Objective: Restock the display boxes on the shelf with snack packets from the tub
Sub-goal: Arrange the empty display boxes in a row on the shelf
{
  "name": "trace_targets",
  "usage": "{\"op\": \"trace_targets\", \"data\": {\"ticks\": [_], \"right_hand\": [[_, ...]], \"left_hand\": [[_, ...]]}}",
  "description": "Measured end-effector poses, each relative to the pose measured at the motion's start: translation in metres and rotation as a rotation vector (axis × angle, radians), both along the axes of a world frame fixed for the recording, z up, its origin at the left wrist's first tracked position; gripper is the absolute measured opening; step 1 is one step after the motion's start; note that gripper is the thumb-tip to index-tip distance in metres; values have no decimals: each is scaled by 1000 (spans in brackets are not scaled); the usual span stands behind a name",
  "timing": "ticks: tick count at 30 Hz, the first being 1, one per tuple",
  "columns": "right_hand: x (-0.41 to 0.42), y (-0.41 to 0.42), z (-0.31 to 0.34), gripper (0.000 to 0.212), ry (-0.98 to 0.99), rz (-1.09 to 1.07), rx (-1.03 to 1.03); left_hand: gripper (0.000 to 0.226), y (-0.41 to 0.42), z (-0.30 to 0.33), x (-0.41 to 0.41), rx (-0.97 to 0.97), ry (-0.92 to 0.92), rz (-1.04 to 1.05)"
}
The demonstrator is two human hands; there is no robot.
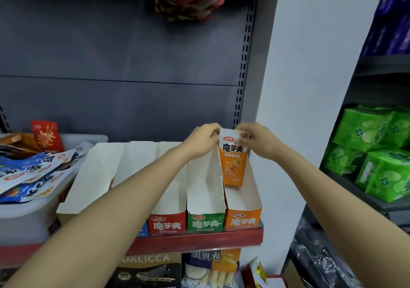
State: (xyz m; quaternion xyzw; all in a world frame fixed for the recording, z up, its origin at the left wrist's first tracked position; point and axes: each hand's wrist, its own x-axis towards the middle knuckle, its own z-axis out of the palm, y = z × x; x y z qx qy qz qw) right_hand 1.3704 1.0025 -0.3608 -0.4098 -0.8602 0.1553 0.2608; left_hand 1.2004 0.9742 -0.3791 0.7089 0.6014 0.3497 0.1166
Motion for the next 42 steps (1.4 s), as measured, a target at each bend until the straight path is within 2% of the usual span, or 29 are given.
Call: {"op": "trace_targets", "data": {"ticks": [4,7,12,15,17,22,25,30,34,39,42], "right_hand": [[1,4,-9,16,-21,-34,0],[-1,10,-20,19,-25,-106,117],[-3,10,-34,31,105,-121,166],[-6,12,-38,56,159,-112,110],[-9,14,-39,62,173,-130,80],[-10,11,-36,46,136,-189,124],[-12,-2,-27,28,97,-221,255],[-42,-47,-11,22,96,-35,284],[-96,-87,-6,18,251,17,161],[-189,-138,-14,20,197,160,135],[-247,-165,-20,23,146,259,124]], "left_hand": [[27,3,0,1,25,-11,16],[23,5,-1,1,14,-31,9],[23,5,-2,2,31,-46,29],[23,6,-2,3,32,-27,37],[24,7,-2,3,23,-21,44],[36,-2,-1,5,106,68,114],[33,-19,3,3,217,115,162],[21,-76,7,-19,328,136,216],[20,-135,5,-66,396,113,325],[18,-202,3,-149,398,64,526],[19,-232,-4,-207,355,97,667]]}}
